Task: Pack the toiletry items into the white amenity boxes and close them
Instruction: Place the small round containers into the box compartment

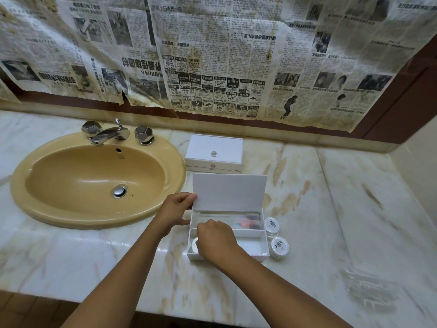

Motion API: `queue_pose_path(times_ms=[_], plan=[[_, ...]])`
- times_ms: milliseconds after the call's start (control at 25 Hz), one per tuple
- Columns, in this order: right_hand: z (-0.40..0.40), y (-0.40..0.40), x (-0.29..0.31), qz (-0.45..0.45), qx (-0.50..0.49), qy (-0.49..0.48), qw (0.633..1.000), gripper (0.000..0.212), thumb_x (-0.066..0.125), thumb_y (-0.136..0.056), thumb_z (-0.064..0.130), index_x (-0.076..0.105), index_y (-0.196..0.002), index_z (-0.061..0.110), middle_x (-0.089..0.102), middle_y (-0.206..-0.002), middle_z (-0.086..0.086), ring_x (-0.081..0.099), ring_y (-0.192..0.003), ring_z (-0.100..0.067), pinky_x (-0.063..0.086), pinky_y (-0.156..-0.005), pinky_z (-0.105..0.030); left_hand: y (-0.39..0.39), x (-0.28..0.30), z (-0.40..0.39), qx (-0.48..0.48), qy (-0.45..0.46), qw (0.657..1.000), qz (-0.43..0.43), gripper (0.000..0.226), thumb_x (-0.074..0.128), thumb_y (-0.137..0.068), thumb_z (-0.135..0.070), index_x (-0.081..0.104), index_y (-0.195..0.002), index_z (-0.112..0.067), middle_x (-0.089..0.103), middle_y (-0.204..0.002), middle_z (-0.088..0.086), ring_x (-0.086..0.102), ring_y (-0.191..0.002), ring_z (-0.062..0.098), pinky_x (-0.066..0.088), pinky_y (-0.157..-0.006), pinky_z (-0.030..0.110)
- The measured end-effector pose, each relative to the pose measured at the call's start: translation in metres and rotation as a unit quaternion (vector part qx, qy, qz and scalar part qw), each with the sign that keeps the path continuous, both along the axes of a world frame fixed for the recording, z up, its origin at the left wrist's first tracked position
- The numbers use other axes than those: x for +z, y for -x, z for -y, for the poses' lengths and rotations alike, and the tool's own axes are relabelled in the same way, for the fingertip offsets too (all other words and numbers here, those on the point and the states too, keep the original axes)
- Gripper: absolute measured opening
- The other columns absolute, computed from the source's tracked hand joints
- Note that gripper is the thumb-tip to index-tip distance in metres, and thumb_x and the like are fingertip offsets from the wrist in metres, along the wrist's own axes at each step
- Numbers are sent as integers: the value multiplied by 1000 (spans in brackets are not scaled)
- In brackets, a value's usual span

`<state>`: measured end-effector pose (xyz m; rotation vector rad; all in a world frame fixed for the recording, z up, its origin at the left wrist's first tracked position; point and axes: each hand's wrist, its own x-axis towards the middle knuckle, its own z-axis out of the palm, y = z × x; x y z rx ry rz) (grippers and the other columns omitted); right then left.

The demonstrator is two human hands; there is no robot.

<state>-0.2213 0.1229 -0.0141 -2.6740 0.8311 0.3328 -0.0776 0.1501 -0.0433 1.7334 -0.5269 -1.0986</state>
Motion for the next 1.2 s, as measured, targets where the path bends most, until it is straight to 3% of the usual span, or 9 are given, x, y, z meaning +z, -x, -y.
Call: queue_pose_path(times_ms=[160, 280, 360, 520, 680, 800, 1000, 1200], plan=[[-2, 1, -8, -21, -30, -63, 997, 28, 49, -93, 17, 58, -115, 3, 55, -123, -16, 55, -111, -35, 43, -90, -37, 1, 1, -1, -4, -2, 1000, 7, 28, 57, -98, -31, 71, -99, -7, 72, -107, 9, 68, -99, 11, 55, -55, 26], [1, 2, -10, -18, -37, -70, 997, 28, 49, -93, 24, 61, -111, 6, 58, -119, -15, 56, -108, -34, 43, -84, -35, 1, 2, -1, -3, -2, 1000, 11, 27, 56, -99, -30, 71, -99, -8, 72, -104, 6, 68, -95, 7, 55, -54, 25], [7, 2, 0, 16, -52, -59, 997, 28, 50, -94, 31, 66, -105, 10, 64, -110, -12, 59, -101, -32, 42, -77, -33, 2, 2, -1, -3, -1, 1000, 11, 28, 56, -99, -30, 71, -100, -7, 72, -100, 4, 68, -92, 5, 54, -53, 24], [37, 8, 29, 146, -146, -28, 978, 25, 53, -90, 36, 70, -98, 20, 70, -98, -5, 61, -94, -26, 46, -77, -31, 1, 1, 0, -6, 3, 1000, 11, 29, 56, -98, -30, 70, -101, -5, 71, -98, 3, 68, -91, 4, 53, -52, 24], [76, 33, 35, 209, -259, 7, 943, 20, 50, -90, 24, 69, -94, 18, 70, -92, -2, 63, -84, -25, 53, -70, -33, 0, -1, 0, -7, 4, 1000, 6, 28, 56, -99, -30, 71, -100, -7, 72, -103, 5, 68, -96, 8, 57, -59, 29], [95, 54, 21, 196, -319, 24, 927, 18, 48, -91, 17, 66, -92, 14, 65, -92, -3, 58, -76, -20, 46, -62, -26, -1, -1, 0, -6, 0, 1000, 8, 27, 55, -100, -29, 71, -100, -8, 72, -105, 7, 69, -95, 7, 57, -59, 29], [101, 81, -6, 170, -374, 6, 912, 18, 47, -88, 5, 60, -96, 14, 61, -103, -3, 56, -84, -21, 40, -66, -27, -1, -1, 1, -5, 0, 1000, 9, 27, 55, -100, -29, 71, -101, -8, 72, -108, 9, 69, -98, 9, 57, -59, 29], [104, 99, -25, 65, -357, -33, 931, 44, 54, -86, 1, 53, -125, 19, 53, -126, -5, 57, -104, -25, 50, -83, -35, 0, 0, 1, -3, -1, 1000, 9, 26, 55, -100, -29, 72, -100, -9, 72, -107, 7, 69, -99, 10, 57, -57, 29]])
